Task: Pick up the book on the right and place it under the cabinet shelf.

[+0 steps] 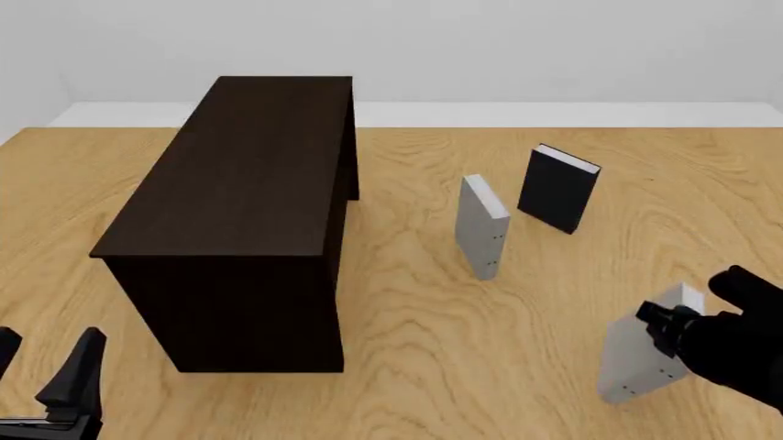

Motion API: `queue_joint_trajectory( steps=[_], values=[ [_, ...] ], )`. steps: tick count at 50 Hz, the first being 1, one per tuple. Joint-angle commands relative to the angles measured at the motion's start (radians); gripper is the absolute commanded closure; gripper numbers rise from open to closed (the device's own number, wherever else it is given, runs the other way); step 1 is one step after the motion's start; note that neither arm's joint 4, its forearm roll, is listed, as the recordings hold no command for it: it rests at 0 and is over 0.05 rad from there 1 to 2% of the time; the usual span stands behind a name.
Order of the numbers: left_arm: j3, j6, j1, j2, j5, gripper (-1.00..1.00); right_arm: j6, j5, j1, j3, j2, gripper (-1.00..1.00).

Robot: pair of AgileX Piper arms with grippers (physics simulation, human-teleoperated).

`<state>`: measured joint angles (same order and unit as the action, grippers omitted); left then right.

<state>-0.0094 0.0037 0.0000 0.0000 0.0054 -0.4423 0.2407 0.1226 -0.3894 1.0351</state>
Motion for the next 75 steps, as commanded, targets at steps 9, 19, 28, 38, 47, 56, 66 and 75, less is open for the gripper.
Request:
queue_joint_trajectory(
  steps=[9,19,28,38,47,56,66,75],
  values=[
    [0.002,-0.002,0.000,0.003,-0.003,-1.00,0.053,0.098,-0.013,-0.079,-0.159,1.00],
    [0.002,-0.002,0.000,0.003,-0.003,-1.00,-0.005,0.107,-0.091,-0.086,-0.232,1.00],
    [0.002,-0.002,0.000,0.003,-0.003,-1.00,-0.112,0.005,-0.197,-0.029,-0.255,1.00],
    [0.004,-0.002,0.001,0.001,0.000,-1.00,-0.168,-0.078,-0.273,-0.009,-0.255,1.00],
    [0.003,-0.002,0.001,0.001,0.000,-1.00,-0.209,-0.147,-0.322,0.009,-0.262,1.00],
    [0.003,-0.002,0.001,0.001,0.000,-1.00,-0.246,-0.223,-0.361,0.015,-0.235,1.00],
    [0.003,-0.002,0.001,0.001,0.000,-1.00,-0.278,-0.313,-0.407,0.013,-0.174,1.00],
    [0.003,-0.002,0.001,0.001,0.000,-1.00,-0.304,-0.396,-0.453,0.003,-0.120,1.00]
  ],
)
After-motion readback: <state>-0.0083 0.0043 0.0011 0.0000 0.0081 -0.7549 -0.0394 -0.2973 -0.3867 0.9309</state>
